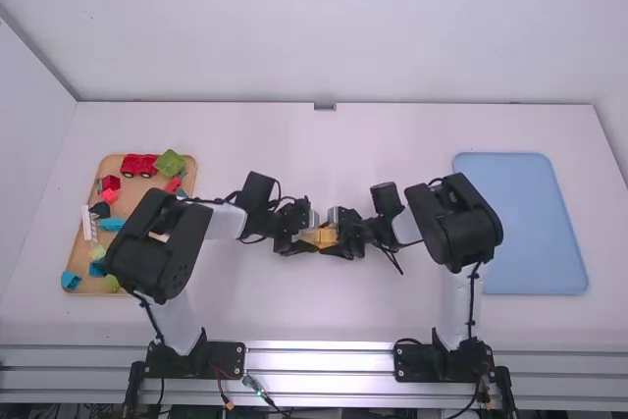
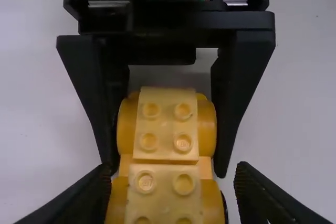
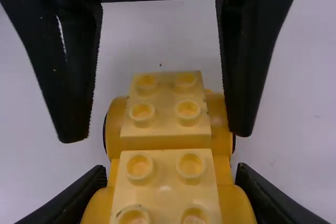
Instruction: Assemble lego blocks to make yellow taxi
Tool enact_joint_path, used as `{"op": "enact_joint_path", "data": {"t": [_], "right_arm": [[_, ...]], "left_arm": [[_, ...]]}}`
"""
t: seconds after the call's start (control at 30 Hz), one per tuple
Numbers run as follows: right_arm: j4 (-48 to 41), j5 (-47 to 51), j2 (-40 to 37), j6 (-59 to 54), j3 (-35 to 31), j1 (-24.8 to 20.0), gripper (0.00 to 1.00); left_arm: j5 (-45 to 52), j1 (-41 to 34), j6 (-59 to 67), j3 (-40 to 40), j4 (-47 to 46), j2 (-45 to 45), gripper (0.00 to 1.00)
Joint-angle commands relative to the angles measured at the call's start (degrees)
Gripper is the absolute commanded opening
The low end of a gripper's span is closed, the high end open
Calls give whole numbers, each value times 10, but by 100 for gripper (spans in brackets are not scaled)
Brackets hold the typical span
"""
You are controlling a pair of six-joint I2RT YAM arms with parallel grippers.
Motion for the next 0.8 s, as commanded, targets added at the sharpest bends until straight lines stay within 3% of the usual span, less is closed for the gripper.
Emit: {"op": "enact_joint_path", "data": {"t": [0.0,0.13,0.23,0.3,0.33,0.37,0.77], "right_arm": [[1,-10,10,0,10,2,40],[1,-10,10,0,10,2,40],[0,-9,10,0,10,2,40],[1,-10,10,0,10,2,40],[1,-10,10,0,10,2,40],[1,-10,10,0,10,2,40],[0,-12,10,1,10,2,40]], "left_arm": [[12,3,-2,18,-19,-39,66],[11,14,-2,31,-56,-83,68],[9,14,-2,31,-66,-101,59],[-1,13,-2,31,-73,-103,22],[-6,13,-2,30,-75,-103,16],[-26,14,-2,27,-89,-102,2],[-21,10,-18,-5,-72,-75,2]]}}
